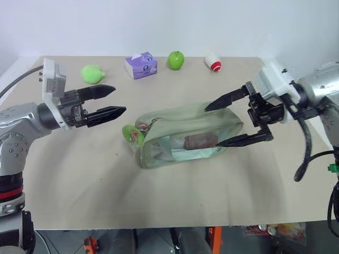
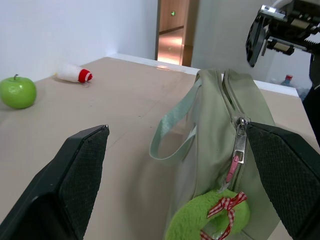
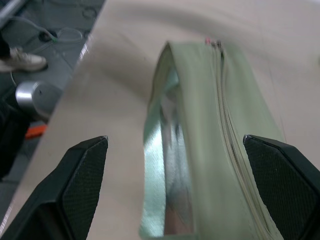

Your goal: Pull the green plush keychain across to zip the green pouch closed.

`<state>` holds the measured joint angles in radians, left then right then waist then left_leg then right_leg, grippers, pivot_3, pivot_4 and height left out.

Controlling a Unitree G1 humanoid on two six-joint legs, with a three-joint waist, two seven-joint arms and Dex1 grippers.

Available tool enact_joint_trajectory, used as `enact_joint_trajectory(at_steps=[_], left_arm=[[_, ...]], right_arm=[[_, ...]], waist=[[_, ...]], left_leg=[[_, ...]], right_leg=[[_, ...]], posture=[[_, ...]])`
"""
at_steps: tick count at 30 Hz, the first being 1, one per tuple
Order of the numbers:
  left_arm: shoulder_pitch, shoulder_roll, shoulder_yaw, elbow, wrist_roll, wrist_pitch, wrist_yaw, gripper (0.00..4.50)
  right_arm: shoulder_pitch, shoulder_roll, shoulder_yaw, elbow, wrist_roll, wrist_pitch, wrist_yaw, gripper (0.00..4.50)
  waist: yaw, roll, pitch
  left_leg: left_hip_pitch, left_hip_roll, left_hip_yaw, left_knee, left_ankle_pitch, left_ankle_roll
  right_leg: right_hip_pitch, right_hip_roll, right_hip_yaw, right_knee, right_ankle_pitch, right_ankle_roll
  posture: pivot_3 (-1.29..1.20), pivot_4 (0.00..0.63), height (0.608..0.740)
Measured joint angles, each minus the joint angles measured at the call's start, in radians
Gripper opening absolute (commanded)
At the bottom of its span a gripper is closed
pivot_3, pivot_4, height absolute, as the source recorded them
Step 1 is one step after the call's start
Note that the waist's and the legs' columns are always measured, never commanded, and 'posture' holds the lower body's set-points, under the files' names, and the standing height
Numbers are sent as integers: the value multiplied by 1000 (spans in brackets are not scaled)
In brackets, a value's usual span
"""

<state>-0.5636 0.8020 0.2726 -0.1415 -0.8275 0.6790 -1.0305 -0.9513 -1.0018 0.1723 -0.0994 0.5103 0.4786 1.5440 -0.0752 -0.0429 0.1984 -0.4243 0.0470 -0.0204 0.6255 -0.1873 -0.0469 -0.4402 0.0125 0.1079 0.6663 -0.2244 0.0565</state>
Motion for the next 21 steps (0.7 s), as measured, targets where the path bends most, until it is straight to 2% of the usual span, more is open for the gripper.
enact_joint_trajectory(at_steps=[6, 9, 10, 16, 18, 19, 21], left_arm=[[55, -7, 19, -12, -7, -3, 29, 4485], [66, -7, 50, -22, -10, -6, 44, 4500], [67, -7, 50, -23, -10, -6, 45, 4500], [104, -10, 77, -36, -13, -7, 69, 4500], [109, -11, 82, -36, -16, -8, 75, 4500], [115, -15, 86, -40, -17, -10, 82, 4500], [122, -24, 88, -41, -18, -14, 86, 4500]], right_arm=[[-9, 59, 66, 69, -73, -63, 12, 4500], [-25, 76, 72, 105, -104, -97, 17, 3603], [-27, 79, 73, 108, -107, -100, 17, 3439], [-33, 126, 104, 184, -178, -170, 20, 1234], [-33, 126, 104, 189, -182, -174, 21, 730], [-33, 126, 104, 192, -184, -178, 21, 84], [-32, 126, 104, 193, -193, -187, 22, 29]], waist=[[0, 0, 0], [-1, 0, 0], [-1, 0, 0], [0, 0, 0], [0, 0, 0], [0, 0, 0], [0, 0, 0]], left_leg=[[0, 0, -1, 2, 0, 0], [0, 0, 0, 3, 0, 0], [0, 0, 0, 4, 0, 0], [0, 1, 0, 6, 0, 0], [0, 0, -1, 6, 0, 0], [0, 0, 0, 6, 0, 0], [0, 0, -1, 7, 0, 0]], right_leg=[[0, 0, -1, 1, 1, 0], [0, 0, -1, 1, 1, 0], [0, 0, -1, 1, 1, 0], [1, 0, -1, 2, 2, 1], [1, 0, -1, 2, 3, 1], [1, 0, -1, 2, 3, 1], [1, 0, -1, 2, 3, 1]], posture=[[0, 150, 740], [0, 150, 740], [0, 150, 740], [0, 150, 740], [0, 150, 740], [0, 150, 740], [0, 150, 740]])
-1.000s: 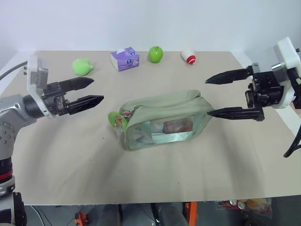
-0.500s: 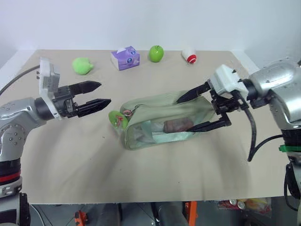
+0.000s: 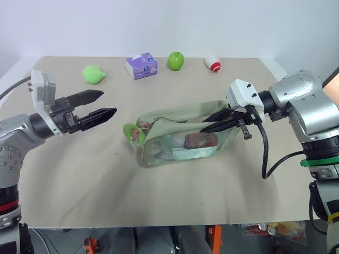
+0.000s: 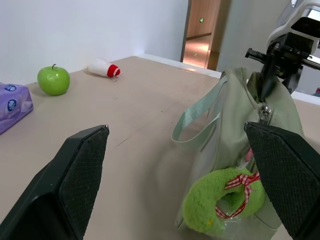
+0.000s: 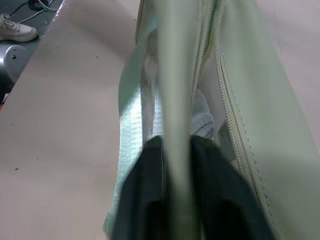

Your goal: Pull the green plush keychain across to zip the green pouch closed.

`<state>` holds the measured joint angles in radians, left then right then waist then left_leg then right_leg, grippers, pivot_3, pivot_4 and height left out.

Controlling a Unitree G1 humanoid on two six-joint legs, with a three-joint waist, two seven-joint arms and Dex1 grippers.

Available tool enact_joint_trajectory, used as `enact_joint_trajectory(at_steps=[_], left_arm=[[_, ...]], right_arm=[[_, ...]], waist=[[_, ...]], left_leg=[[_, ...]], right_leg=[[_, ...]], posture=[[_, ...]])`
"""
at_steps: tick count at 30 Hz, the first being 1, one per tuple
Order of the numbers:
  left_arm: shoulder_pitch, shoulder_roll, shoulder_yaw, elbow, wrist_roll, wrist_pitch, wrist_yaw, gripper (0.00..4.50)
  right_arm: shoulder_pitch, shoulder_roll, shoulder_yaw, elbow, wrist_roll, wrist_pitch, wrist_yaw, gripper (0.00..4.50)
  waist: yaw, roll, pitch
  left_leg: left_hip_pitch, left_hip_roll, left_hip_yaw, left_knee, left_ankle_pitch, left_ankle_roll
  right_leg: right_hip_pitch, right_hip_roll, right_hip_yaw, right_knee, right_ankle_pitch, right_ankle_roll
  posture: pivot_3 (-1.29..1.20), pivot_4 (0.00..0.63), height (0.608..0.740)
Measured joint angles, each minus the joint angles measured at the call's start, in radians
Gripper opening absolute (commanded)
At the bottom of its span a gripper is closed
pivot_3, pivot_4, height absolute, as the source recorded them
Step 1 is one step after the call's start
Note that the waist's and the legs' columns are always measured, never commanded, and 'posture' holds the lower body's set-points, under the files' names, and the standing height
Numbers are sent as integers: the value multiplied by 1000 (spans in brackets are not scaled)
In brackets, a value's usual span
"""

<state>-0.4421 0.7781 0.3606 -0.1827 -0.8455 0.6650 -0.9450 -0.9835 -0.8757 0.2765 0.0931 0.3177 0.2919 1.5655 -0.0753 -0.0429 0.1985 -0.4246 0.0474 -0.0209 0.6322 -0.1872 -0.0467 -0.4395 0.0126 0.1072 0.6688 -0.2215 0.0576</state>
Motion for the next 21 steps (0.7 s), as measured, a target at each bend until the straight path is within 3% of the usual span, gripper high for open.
enact_joint_trajectory(at_steps=[12, 21], left_arm=[[7, -27, 1, -6, -8, -16, 26, 4500], [4, -98, 1, 53, -20, -36, 45, 4500]], right_arm=[[5, 7, -4, 7, -41, 89, -39, 29], [-5, -48, -4, -39, -67, 189, -37, 29]], waist=[[0, 0, 0], [3, 0, 0]], left_leg=[[0, 0, 0, 4, 0, 0], [0, 0, 0, 4, 0, 0]], right_leg=[[2, 0, 0, 0, 2, 2], [2, 0, 1, 0, 3, 2]], posture=[[0, 150, 740], [0, 150, 740]])
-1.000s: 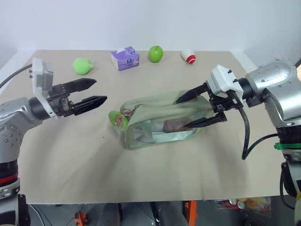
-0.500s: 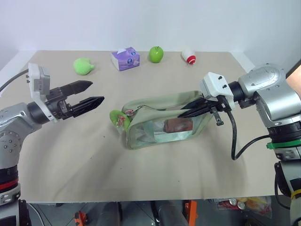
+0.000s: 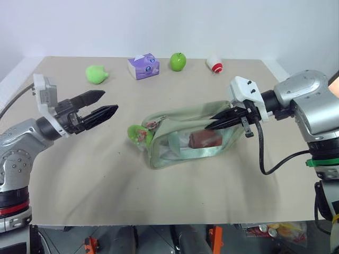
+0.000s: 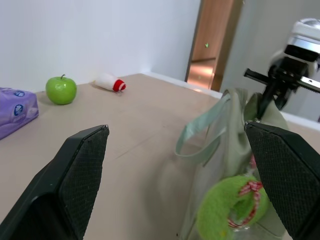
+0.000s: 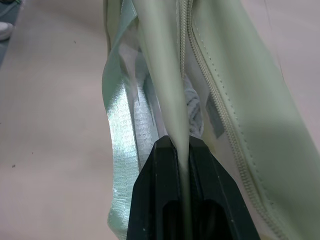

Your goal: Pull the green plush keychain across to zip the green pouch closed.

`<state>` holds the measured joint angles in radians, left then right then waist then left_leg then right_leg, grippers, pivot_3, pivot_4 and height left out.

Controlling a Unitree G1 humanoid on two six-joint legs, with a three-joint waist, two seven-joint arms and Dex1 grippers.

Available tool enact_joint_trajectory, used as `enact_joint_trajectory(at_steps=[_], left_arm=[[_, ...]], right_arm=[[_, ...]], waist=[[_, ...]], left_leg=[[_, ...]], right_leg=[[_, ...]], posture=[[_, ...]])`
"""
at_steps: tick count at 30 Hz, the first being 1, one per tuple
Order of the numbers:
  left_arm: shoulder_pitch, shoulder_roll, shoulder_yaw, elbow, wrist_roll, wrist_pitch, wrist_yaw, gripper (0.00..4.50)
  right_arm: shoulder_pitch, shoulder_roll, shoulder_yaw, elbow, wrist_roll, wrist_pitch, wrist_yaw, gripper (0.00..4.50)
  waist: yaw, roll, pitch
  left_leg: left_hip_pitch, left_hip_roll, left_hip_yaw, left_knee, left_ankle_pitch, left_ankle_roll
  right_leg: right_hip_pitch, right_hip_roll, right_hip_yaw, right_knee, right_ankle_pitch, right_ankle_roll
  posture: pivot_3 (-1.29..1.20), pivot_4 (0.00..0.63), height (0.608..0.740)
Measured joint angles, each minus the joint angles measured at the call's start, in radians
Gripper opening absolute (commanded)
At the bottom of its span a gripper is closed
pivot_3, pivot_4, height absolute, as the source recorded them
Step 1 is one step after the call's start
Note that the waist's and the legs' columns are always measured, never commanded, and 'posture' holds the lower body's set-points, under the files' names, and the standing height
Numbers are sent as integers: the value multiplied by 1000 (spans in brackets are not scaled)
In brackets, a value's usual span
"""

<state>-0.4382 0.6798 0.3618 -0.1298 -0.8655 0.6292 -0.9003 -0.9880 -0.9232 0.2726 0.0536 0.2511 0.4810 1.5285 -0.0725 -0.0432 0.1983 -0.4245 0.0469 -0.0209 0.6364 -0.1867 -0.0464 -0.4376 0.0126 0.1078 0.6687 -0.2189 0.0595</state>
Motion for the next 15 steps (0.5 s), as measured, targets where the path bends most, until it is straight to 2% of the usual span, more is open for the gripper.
enact_joint_trajectory(at_steps=[6, 15], left_arm=[[-10, -4, 1, 24, 0, 0, 1, 4500], [-39, -18, -3, 43, 1, 0, 6, 4500]], right_arm=[[-13, 3, 0, -31, 19, 108, -12, 29], [-82, 127, 3, -22, 9, 212, -116, 29]], waist=[[0, 0, 0], [-3, 0, 0]], left_leg=[[0, 0, 0, 0, 0, 0], [0, 1, 0, 0, 0, 0]], right_leg=[[0, 0, 0, 0, 0, 0], [-1, 0, 0, 0, 1, -1]], posture=[[0, 150, 740], [0, 150, 740]])
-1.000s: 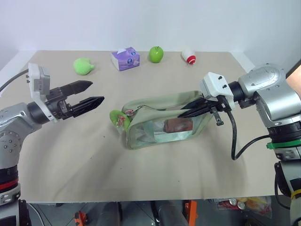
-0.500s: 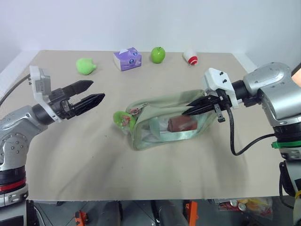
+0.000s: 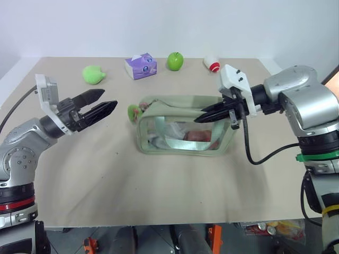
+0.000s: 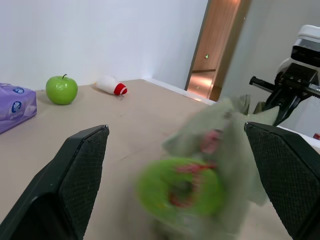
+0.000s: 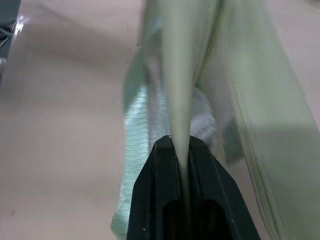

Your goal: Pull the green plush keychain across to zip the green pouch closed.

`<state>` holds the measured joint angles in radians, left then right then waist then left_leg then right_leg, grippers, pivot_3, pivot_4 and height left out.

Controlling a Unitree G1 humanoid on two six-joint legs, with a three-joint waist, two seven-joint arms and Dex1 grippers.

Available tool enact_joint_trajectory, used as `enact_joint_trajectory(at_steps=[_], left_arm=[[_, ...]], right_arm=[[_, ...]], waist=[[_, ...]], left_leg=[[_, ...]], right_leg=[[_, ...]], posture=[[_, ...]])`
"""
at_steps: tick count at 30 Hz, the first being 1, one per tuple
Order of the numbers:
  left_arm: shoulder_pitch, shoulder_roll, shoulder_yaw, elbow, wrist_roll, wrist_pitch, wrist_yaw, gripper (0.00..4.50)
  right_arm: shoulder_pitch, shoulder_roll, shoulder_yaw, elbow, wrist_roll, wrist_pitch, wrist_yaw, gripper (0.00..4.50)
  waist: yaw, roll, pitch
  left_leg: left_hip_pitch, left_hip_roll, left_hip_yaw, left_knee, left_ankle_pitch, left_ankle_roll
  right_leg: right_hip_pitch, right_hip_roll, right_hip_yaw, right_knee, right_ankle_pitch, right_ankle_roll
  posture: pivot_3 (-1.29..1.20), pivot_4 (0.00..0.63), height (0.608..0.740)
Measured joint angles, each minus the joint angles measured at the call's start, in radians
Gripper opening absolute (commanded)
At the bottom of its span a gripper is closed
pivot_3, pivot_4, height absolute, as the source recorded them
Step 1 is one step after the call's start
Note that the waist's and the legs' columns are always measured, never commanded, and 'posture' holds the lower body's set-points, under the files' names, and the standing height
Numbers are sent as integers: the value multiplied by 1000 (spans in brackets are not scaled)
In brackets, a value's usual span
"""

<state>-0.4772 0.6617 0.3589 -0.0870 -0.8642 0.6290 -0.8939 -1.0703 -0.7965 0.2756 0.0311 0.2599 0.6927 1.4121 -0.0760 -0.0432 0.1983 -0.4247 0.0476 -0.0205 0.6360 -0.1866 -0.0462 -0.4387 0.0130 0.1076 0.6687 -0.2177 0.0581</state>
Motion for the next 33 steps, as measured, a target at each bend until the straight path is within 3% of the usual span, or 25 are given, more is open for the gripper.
enact_joint_trajectory(at_steps=[32, 33], left_arm=[[11, 47, 43, -22, -38, 33, 48, 4500], [7, 47, 41, -21, -38, 33, 50, 4500]], right_arm=[[45, 3, -1, 63, -6, -128, 86, 29], [46, 2, -1, 62, -6, -131, 88, 356]], waist=[[1, 0, 0], [1, 0, 0]], left_leg=[[-1, 0, 0, 0, 0, 0], [-1, 0, 0, 0, 0, 0]], right_leg=[[0, 0, 0, 0, 0, 0], [0, 0, 0, 0, 0, 0]], posture=[[0, 150, 740], [0, 150, 740]])
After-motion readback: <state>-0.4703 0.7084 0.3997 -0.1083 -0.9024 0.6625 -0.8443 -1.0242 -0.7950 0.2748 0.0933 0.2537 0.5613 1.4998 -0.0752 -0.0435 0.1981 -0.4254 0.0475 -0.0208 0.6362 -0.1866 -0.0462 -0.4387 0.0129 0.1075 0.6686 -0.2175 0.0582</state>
